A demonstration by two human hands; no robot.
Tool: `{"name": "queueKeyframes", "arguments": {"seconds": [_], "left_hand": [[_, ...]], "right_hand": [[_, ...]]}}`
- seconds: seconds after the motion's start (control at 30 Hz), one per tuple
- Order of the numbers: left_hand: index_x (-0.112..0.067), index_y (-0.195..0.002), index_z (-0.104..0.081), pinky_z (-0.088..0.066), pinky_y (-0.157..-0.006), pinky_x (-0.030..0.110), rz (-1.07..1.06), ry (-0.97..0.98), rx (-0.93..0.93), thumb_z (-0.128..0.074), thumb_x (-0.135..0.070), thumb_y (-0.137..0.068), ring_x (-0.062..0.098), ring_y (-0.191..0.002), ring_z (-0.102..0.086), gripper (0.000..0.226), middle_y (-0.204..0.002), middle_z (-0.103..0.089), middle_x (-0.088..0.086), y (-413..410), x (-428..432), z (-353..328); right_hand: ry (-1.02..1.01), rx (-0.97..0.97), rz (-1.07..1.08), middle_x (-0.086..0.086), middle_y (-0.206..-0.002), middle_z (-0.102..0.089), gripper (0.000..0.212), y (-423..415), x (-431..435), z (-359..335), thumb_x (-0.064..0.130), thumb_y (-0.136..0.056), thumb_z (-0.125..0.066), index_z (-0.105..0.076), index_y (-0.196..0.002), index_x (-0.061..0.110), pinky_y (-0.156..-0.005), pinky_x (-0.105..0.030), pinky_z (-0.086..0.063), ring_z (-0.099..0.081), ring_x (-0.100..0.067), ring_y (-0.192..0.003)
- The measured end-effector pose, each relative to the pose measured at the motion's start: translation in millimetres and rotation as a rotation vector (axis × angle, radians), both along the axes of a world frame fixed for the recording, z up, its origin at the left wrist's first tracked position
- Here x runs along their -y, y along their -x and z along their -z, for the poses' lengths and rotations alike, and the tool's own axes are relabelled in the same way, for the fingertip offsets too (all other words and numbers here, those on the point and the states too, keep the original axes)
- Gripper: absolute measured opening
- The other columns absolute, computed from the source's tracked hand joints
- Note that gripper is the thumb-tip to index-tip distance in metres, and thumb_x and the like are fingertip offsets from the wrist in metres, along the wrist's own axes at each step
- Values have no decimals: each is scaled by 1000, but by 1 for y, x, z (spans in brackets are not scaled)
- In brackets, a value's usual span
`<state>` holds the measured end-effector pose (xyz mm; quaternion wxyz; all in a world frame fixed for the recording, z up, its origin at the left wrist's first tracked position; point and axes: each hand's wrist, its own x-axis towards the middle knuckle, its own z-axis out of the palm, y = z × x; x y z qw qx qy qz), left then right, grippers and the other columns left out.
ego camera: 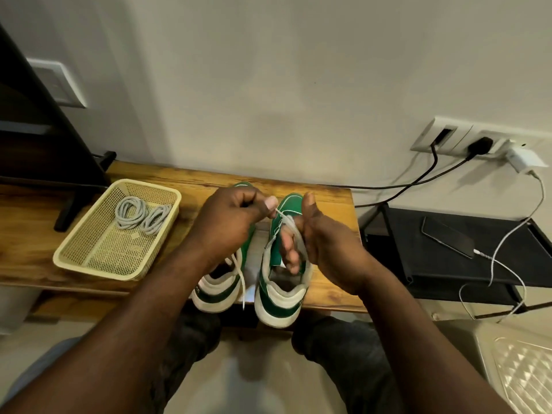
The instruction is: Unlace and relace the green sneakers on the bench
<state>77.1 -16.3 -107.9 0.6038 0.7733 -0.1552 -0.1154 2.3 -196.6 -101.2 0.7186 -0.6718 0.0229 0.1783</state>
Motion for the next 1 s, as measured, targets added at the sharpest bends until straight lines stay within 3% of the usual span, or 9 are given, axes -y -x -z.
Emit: {"name": "queueKeyframes", "arguments": {"seconds": [0.13, 0.27, 0.37, 0.47, 0.53, 0.6, 0.7, 0.83, 1.0], "left_hand": [[-15, -82, -76, -41, -71, 33, 64, 0, -137, -63, -34, -104, 7, -63, -54, 31, -68, -65, -6, 4, 5, 8], [-22, -76, -74, -39, -71, 28, 180, -89, -128, -64, -35, -103, -3, -62, -56, 31, -65, -65, -15, 17, 20, 10], [-21, -83, -78, -52, -84, 33, 273, -152, -101, -66, -35, -102, 1, -82, -69, 26, -83, -76, -12, 27, 25, 11], [-23, -87, -80, -57, -92, 40, 303, -175, -40, -68, -34, -101, 6, -89, -72, 21, -89, -78, -10, 31, 24, 6], [-23, -85, -79, -59, -90, 49, 240, -108, -6, -67, -38, -100, 14, -88, -74, 24, -86, -78, -6, 27, 20, 1], [-19, -80, -76, -59, -84, 54, 165, -55, 29, -65, -38, -99, 24, -81, -74, 29, -78, -75, 0, 19, 13, 0], [-20, -78, -75, -59, -75, 43, 41, -143, 130, -68, -29, -101, 13, -73, -70, 26, -74, -73, -4, 14, 6, -1], [-23, -81, -77, -52, -72, 31, -73, -145, 218, -74, -25, -95, 6, -78, -67, 15, -79, -71, -10, 10, 3, 1], [-20, -87, -79, -54, -69, 37, 56, 163, -177, -72, -29, -93, 18, -74, -66, 14, -79, -74, -1, 7, 4, -1]], "right_hand": [[-674, 47, 57, -12, -78, -56, 79, -2, -3, -10, 74, -97, -31, -60, -94, 0, -77, -34, -51, -57, -26, -75], [-862, 214, 330, -11, -95, -65, 74, -6, 3, -8, 68, -103, -33, -67, -108, 3, -93, -36, -51, -65, -26, -94], [-744, 265, 493, -15, -103, -70, 75, -8, 10, -7, 66, -105, -28, -65, -116, 2, -100, -38, -53, -69, -29, -103], [-233, 241, 537, -17, -102, -73, 83, -9, 10, -2, 70, -101, -24, -66, -115, 0, -90, -34, -57, -71, -26, -99], [164, 208, 422, -13, -94, -75, 88, -6, 5, 1, 75, -96, -24, -70, -106, 1, -80, -24, -55, -71, -18, -87], [329, 130, 244, -12, -80, -72, 90, -2, -1, 3, 73, -97, -20, -70, -95, -1, -70, -21, -55, -68, -18, -72], [263, 28, 141, -8, -71, -65, 76, 1, -12, 4, 68, -101, -30, -69, -89, 4, -64, -30, -53, -61, -21, -63], [85, -33, 102, -4, -68, -54, 53, 1, -18, 2, 55, -106, -45, -62, -84, 10, -60, -30, -45, -50, -17, -59], [-200, -94, 71, -2, -63, -41, 41, 4, -16, -4, 43, -104, -51, -55, -75, 14, -54, -28, -35, -37, -17, -56]]}}
